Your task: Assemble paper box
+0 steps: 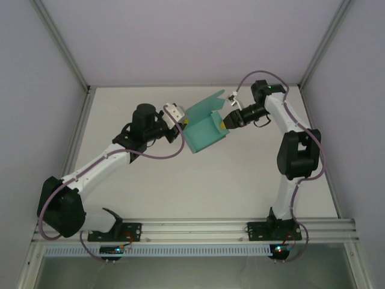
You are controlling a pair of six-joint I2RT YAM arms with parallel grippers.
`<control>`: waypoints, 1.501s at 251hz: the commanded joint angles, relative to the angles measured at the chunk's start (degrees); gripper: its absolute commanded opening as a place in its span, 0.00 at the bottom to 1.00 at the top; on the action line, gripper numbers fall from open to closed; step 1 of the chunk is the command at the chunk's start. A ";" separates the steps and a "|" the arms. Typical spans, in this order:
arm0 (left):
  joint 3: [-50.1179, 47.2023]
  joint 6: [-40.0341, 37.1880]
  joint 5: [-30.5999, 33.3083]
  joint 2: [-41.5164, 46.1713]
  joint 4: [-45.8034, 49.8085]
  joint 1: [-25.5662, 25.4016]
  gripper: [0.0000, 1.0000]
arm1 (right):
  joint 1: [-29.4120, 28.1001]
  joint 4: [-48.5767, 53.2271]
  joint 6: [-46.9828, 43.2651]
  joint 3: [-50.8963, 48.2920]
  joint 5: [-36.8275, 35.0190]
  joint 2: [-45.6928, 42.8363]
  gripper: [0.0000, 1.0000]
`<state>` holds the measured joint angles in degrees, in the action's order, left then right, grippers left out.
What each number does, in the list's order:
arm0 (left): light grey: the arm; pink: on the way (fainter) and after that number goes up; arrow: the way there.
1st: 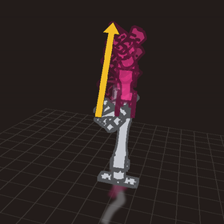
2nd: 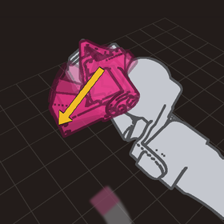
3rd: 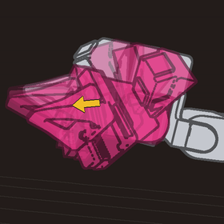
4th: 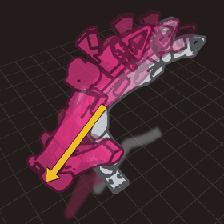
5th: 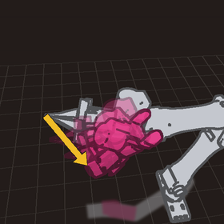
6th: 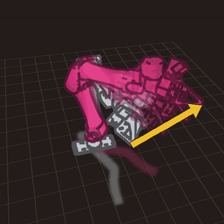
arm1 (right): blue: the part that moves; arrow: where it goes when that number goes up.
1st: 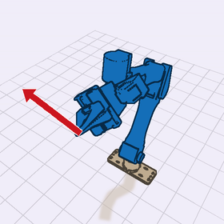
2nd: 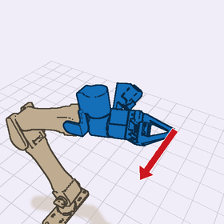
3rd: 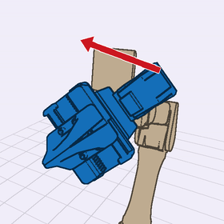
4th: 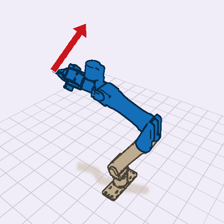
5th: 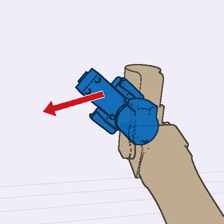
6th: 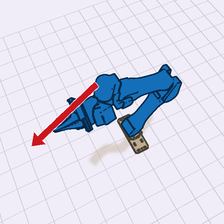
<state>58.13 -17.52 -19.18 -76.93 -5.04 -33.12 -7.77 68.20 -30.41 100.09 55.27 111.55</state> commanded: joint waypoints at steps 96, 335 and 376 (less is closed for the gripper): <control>2.23 3.67 -0.28 -0.86 -1.19 -0.91 0.00 | -11.04 -43.53 30.50 -22.44 -42.24 -12.49 0.35; 4.45 7.48 -3.30 -3.67 0.60 -2.90 0.00 | -12.95 -55.21 29.18 -26.26 -35.28 -15.81 0.36; 4.71 7.66 -4.01 -3.93 0.30 -3.04 0.00 | -12.05 -55.21 31.20 -25.86 -35.24 -15.16 0.24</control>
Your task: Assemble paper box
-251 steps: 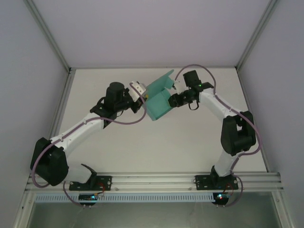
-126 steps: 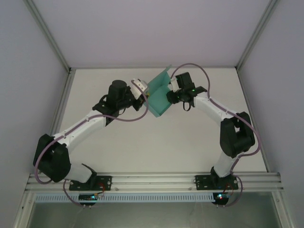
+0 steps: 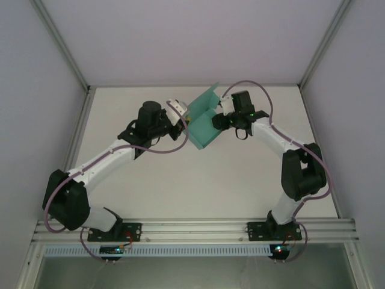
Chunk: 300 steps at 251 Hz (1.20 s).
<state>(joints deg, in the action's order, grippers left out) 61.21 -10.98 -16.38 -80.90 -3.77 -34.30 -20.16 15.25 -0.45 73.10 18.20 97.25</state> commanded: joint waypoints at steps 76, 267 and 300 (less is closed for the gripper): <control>2.70 1.66 -5.74 -0.34 -0.98 -2.26 0.00 | -4.17 -6.74 -3.56 -2.27 -34.34 2.66 0.08; 2.03 1.98 -3.41 -0.83 -0.46 -2.40 0.00 | -4.74 -11.23 -1.74 -8.02 -14.77 -3.55 0.56; 0.75 0.98 -4.17 -1.14 -1.22 -2.43 0.00 | -3.61 -9.23 -1.31 -7.35 -6.98 -7.33 0.68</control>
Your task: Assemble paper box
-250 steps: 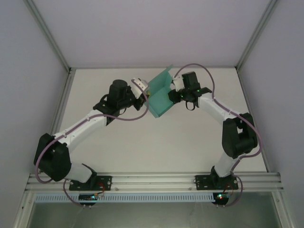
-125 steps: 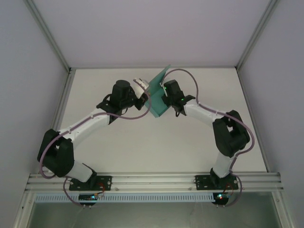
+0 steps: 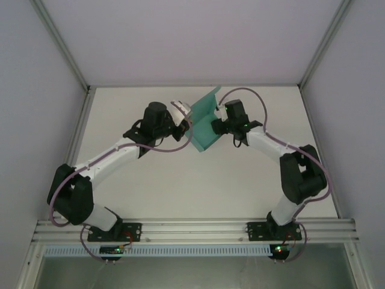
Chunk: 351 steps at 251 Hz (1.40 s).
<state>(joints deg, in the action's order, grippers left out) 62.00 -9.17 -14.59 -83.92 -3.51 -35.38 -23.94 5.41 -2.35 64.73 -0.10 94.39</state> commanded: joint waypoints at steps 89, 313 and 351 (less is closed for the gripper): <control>0.06 -2.16 -3.99 -1.13 0.25 -1.17 0.00 | 6.16 8.03 3.50 -1.20 18.45 -13.08 0.99; -0.04 -11.27 -17.96 -11.09 4.42 6.55 1.00 | 13.68 27.40 -9.74 8.19 21.27 -10.45 0.99; 1.41 -9.05 -12.04 -6.39 9.99 6.51 1.00 | 12.83 34.69 -17.22 15.50 20.75 -6.11 0.99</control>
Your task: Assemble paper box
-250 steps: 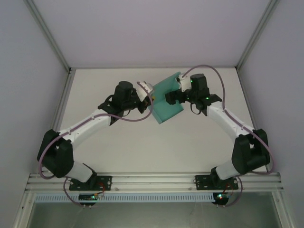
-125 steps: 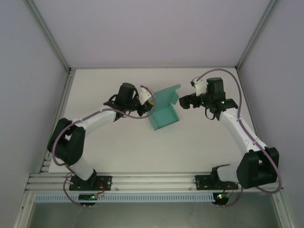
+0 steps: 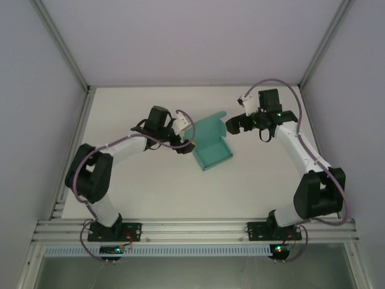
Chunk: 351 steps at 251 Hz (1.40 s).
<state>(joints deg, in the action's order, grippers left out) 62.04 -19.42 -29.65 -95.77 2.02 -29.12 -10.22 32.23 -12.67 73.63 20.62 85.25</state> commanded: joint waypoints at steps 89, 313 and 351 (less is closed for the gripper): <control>8.86 7.30 15.11 2.94 19.71 -6.60 0.87 | -3.51 21.44 -12.81 21.22 -0.87 18.39 0.75; 20.88 8.26 22.27 -5.82 29.53 -7.43 0.24 | -6.91 20.56 -11.21 26.61 -1.68 26.68 0.10; 21.58 7.93 23.28 -6.28 29.88 -7.44 0.23 | -8.06 17.06 -7.52 22.89 -5.84 24.17 0.05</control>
<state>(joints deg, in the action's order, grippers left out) 81.47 -11.05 -7.75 -101.56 30.06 -36.40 -17.08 51.07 -23.86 99.57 18.87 111.94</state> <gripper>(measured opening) 0.230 0.059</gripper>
